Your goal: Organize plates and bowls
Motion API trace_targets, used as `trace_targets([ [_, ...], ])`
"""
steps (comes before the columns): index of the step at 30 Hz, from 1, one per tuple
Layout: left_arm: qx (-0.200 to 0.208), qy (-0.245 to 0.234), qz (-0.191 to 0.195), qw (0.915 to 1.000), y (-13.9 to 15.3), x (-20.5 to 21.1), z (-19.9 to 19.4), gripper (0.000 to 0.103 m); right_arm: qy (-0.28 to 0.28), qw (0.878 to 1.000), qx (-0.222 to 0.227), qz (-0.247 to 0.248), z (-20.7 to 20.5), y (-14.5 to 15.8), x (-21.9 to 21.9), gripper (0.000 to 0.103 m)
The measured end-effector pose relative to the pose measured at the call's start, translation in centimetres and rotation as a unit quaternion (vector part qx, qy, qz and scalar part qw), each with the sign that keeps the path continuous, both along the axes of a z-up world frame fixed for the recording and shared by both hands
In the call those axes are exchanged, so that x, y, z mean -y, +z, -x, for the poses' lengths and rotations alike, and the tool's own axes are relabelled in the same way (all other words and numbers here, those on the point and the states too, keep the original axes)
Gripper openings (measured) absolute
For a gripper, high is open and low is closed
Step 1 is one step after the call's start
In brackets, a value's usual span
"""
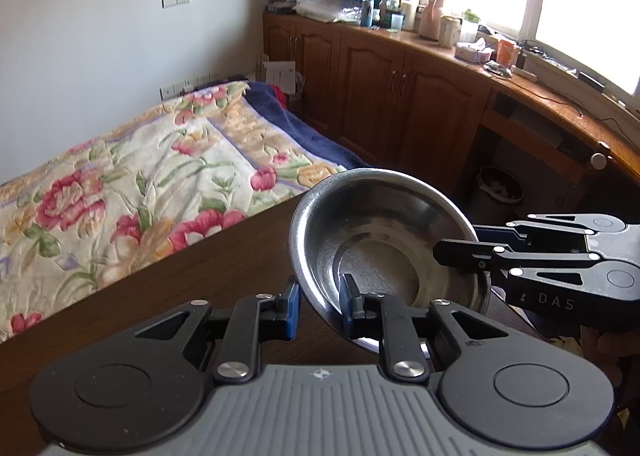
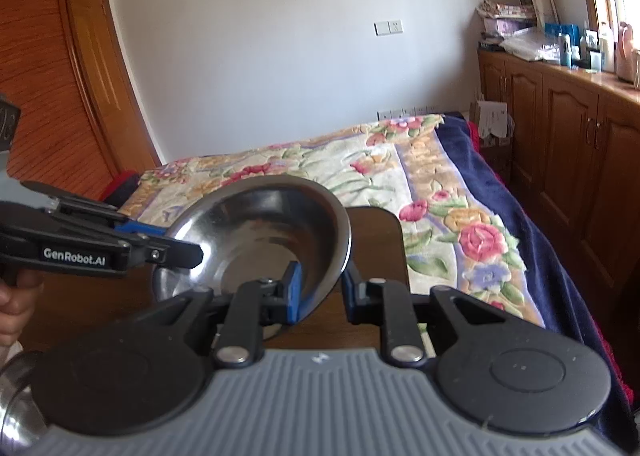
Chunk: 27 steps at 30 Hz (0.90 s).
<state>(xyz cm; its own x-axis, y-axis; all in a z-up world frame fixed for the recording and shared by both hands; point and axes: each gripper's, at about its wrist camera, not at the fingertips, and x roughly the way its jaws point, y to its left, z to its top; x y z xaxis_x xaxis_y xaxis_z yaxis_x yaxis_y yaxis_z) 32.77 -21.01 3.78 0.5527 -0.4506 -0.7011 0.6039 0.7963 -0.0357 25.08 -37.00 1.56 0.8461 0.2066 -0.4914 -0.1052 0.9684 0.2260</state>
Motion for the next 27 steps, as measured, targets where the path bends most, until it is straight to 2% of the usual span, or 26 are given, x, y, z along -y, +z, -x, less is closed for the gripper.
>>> trace_targets([
  [18, 0.049, -0.005, 0.023, 0.9985, 4.3, -3.8, 7.2, 0.022, 0.008, 0.999, 0.045, 0.021, 4.8, 4.0, -2.5, 0.022],
  [27, 0.058, -0.005, 0.036, 0.9976, 4.6, -6.2, 11.2, 0.022, 0.013, 0.999, 0.047, 0.016, 6.9, 3.8, -3.9, 0.021],
])
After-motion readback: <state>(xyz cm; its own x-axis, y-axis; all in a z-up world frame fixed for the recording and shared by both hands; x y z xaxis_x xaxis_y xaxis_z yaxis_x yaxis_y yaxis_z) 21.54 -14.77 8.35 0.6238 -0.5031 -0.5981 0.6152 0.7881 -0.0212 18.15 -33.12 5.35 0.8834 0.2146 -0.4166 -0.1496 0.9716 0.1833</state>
